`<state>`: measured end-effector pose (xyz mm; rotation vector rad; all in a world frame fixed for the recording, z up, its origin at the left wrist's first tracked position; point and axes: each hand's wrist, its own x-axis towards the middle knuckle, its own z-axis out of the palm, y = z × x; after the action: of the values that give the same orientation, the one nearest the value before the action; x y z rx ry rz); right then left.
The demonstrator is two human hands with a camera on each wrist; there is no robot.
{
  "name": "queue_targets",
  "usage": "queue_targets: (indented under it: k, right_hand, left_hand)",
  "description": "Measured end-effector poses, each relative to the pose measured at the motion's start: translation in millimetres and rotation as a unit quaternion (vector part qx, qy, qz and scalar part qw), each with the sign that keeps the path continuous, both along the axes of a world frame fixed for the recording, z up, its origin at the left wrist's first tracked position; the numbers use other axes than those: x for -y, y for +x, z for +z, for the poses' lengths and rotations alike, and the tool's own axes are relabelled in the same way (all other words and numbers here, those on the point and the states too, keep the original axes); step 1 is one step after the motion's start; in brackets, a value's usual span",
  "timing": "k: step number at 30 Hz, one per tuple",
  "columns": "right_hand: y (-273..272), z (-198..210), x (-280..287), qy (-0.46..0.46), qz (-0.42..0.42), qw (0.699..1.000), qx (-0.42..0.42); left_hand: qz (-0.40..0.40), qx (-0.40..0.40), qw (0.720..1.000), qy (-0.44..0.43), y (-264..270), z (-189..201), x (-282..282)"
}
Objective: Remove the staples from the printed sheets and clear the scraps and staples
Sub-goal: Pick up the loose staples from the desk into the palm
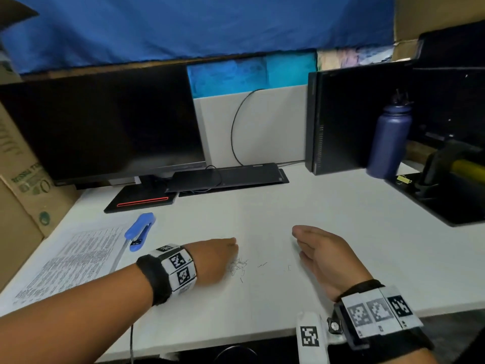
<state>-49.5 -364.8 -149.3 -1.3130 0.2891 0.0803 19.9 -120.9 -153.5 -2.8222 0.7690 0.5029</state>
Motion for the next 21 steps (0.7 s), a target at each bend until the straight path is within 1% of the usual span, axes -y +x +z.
queue_targets:
  k: [2, 4, 5, 7, 9, 12, 15, 18, 19, 21]
  right_hand:
    - [0, 1, -3, 0.028, 0.007, 1.0, 0.004]
    - [0, 2, -6, 0.053, 0.008, 0.999, 0.008]
    - [0, 3, -7, 0.066, 0.006, 0.998, 0.009]
    - [-1, 3, -10, 0.084, -0.001, 0.996, 0.007]
    - [-2, 3, -13, 0.098, -0.008, 0.995, 0.003]
    - [-2, -1, -15, 0.113, -0.02, 0.993, -0.005]
    - [-3, 0, -15, 0.127, -0.021, 0.992, -0.008]
    - [-3, 1, -16, 0.136, -0.018, 0.991, -0.007]
    - [-3, 0, -16, 0.139, -0.017, 0.99, -0.008]
    - [-2, -2, -16, 0.145, -0.015, 0.989, -0.011]
  left_hand:
    - [0.019, -0.03, 0.999, -0.033, -18, 4, -20]
    - [0.046, -0.026, 0.996, -0.069, -28, 12, -35]
    - [0.072, -0.017, 0.994, -0.086, -30, 15, -42]
    - [0.13, 0.012, 0.988, -0.084, -31, 20, -45]
    - [0.16, 0.01, 0.984, -0.072, -34, 22, -37]
    - [0.14, -0.002, 0.985, -0.098, -39, 23, -10]
    - [0.093, 0.012, 0.988, -0.121, -37, 19, 19]
    - [0.059, 0.05, 0.995, -0.07, -33, 15, 38]
    - [0.054, 0.063, 0.995, -0.062, -32, 14, 40]
    - [0.049, 0.075, 0.993, -0.072, -29, 11, 37]
